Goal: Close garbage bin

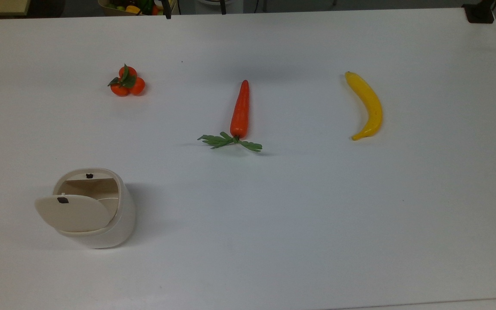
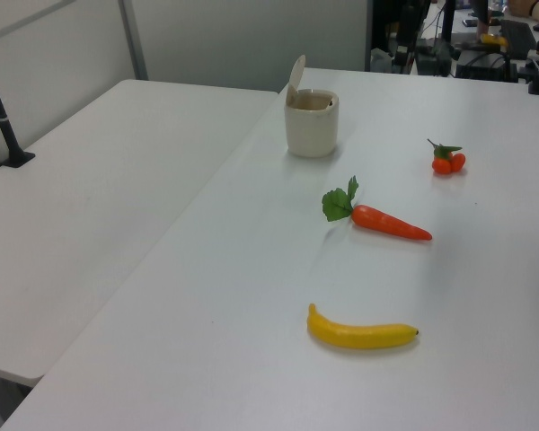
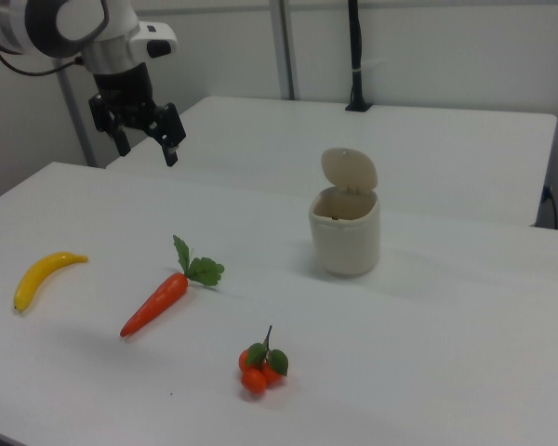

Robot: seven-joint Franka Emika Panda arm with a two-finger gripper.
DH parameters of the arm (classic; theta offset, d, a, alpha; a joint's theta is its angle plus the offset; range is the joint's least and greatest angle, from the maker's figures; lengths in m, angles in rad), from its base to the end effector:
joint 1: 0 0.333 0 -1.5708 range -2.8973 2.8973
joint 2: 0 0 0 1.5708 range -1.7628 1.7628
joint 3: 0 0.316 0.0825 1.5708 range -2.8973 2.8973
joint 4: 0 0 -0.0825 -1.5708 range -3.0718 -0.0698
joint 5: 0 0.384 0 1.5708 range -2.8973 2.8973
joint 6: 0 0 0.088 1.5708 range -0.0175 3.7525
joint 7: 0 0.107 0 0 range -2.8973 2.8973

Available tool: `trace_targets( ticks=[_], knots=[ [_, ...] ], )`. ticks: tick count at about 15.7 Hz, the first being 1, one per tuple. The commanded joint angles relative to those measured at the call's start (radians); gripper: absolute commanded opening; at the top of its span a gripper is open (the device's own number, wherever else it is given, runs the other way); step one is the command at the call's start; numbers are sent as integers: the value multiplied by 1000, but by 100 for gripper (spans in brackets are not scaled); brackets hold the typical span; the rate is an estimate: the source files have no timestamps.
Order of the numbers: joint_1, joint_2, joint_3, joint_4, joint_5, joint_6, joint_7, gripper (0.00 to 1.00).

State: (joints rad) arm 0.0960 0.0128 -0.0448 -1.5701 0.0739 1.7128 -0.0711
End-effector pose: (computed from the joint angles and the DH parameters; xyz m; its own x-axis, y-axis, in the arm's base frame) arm 0.5715 0.0364 0.6313 0.9847 0.1110 0.1340 0.1204 -0.9907 -0.0639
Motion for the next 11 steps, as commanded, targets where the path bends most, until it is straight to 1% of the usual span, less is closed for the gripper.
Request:
trace_targets(
  ticks=[1, 11],
  knots=[
    [2, -14, -7, -22, 4, 30, -21, 100],
    [-2, -14, -9, -25, 7, 50, -9, 100]
  ],
)
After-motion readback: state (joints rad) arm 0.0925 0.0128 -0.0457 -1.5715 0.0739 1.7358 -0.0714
